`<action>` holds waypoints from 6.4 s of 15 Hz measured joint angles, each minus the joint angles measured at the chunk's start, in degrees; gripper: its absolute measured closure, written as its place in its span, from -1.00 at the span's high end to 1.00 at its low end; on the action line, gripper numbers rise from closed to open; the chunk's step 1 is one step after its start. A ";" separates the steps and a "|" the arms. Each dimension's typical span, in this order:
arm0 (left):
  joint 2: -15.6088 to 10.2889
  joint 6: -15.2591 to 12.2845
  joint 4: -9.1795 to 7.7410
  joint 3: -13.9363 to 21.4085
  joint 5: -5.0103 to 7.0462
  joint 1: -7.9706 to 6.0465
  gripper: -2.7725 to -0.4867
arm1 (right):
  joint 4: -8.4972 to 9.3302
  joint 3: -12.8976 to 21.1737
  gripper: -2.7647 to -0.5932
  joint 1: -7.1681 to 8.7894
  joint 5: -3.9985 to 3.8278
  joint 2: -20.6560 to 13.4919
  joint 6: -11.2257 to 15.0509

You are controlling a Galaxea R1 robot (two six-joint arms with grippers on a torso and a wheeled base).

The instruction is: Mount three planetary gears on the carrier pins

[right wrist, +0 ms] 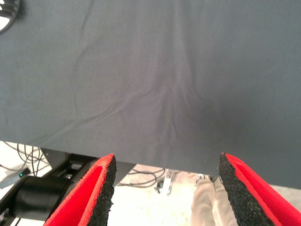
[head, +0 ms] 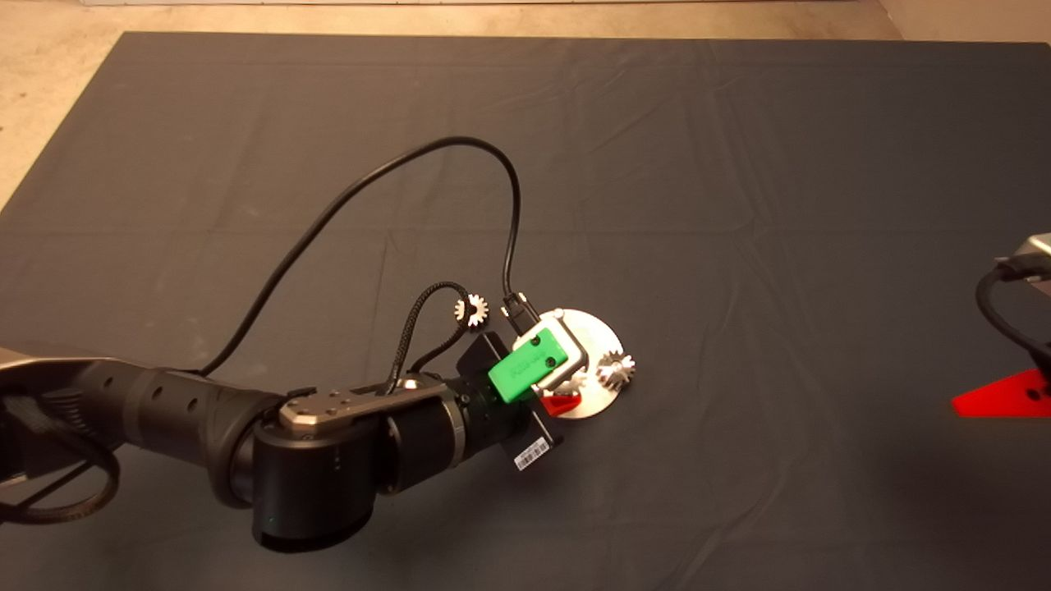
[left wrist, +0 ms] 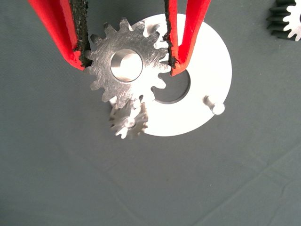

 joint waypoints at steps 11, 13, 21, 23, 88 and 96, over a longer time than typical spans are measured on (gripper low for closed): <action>-0.13 4.45 -1.74 -2.10 -0.09 0.87 -0.81 | 0.01 0.00 -0.07 0.00 0.02 0.01 0.00; -0.16 4.47 -2.07 -2.73 0.00 1.76 -0.81 | 0.01 0.00 -0.07 0.00 0.02 0.01 0.00; -0.16 4.50 -2.15 -4.96 -0.23 2.55 -0.82 | 0.01 0.00 -0.07 0.00 0.02 -0.01 0.00; -0.16 4.72 -2.17 -5.64 -0.28 2.55 -0.82 | 0.01 0.00 -0.07 0.00 0.02 -0.01 0.00; -1.88 7.40 -3.19 -6.74 -1.83 3.49 -0.59 | 0.49 0.06 -0.07 0.02 0.02 -0.28 -0.41; -1.44 7.37 -3.14 -6.28 -2.82 3.49 -0.28 | 0.49 0.06 -0.07 0.02 0.02 -0.15 -0.65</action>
